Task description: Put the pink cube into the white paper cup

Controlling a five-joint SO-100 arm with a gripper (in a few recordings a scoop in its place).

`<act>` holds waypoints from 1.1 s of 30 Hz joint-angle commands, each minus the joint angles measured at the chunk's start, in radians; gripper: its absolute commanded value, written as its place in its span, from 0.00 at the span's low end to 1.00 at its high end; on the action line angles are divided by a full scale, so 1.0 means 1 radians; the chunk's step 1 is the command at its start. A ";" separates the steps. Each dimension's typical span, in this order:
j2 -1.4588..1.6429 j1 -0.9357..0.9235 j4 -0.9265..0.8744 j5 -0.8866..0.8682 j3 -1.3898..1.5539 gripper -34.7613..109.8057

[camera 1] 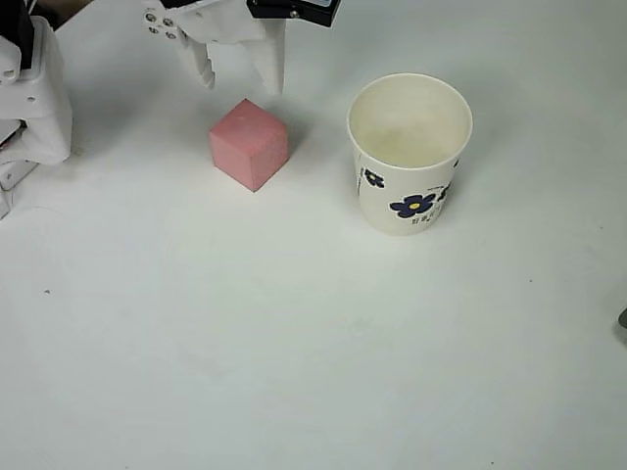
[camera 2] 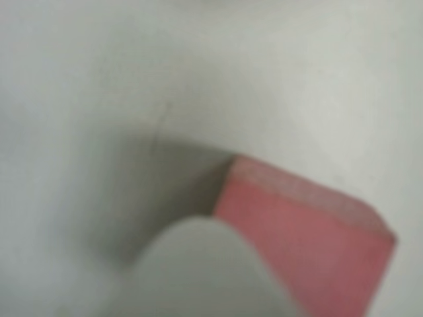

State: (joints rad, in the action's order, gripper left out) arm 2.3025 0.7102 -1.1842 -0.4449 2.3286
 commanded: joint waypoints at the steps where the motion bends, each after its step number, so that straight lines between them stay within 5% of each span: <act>1: 0.060 0.012 0.011 0.014 -0.009 0.47; 3: 0.057 0.008 0.011 0.034 -0.009 0.47; 5: 0.057 0.003 0.018 0.054 -0.009 0.61; 33: 0.041 -0.043 0.152 0.015 0.081 0.60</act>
State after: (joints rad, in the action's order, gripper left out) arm 2.3102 0.6734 -1.0446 -0.4172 2.4283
